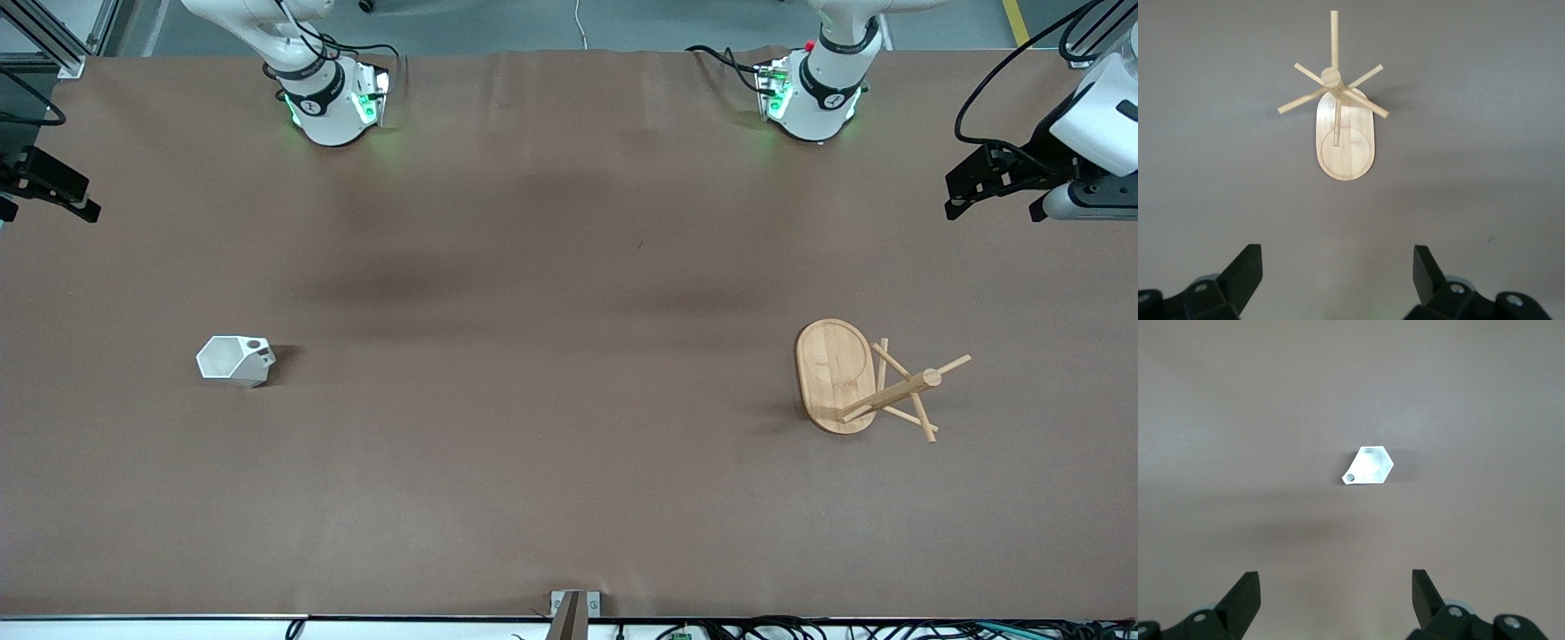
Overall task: Hang cup on rack
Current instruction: 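Reach the right gripper down to the white hexagonal cup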
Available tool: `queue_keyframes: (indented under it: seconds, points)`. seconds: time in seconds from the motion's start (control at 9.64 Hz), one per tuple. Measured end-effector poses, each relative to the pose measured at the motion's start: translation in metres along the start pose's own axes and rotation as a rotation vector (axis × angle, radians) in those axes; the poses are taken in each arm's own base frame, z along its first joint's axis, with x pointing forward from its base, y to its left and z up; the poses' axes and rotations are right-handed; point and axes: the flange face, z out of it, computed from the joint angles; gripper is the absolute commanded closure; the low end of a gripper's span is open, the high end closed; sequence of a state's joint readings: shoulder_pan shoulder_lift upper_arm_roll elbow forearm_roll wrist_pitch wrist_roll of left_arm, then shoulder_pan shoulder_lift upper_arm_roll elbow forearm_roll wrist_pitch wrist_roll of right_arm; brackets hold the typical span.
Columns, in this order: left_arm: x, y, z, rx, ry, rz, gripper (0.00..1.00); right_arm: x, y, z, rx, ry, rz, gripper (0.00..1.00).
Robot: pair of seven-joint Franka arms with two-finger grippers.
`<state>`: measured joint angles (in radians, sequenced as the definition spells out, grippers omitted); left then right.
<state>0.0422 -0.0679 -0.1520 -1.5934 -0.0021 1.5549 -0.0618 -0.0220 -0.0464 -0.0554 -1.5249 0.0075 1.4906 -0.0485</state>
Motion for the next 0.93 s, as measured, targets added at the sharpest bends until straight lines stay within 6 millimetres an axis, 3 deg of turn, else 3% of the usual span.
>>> queue_keyframes:
  seconds: [0.31, 0.41, 0.62, 0.93]
  points:
    - [0.0, 0.0, 0.0, 0.0, -0.001, -0.014, 0.0, 0.004, 0.005, 0.002, -0.001, 0.023, 0.009, 0.0]
    - [0.0, 0.0, 0.001, 0.0, -0.003, -0.014, 0.0, 0.01, 0.01, 0.012, -0.002, 0.024, 0.017, 0.0]
    - [0.003, -0.001, 0.006, -0.001, -0.012, -0.015, 0.0, 0.029, 0.021, 0.051, -0.005, 0.016, 0.018, 0.01]
    - [0.007, -0.002, 0.013, -0.002, -0.026, -0.016, 0.0, 0.046, 0.049, 0.148, -0.011, 0.024, -0.027, 0.01]
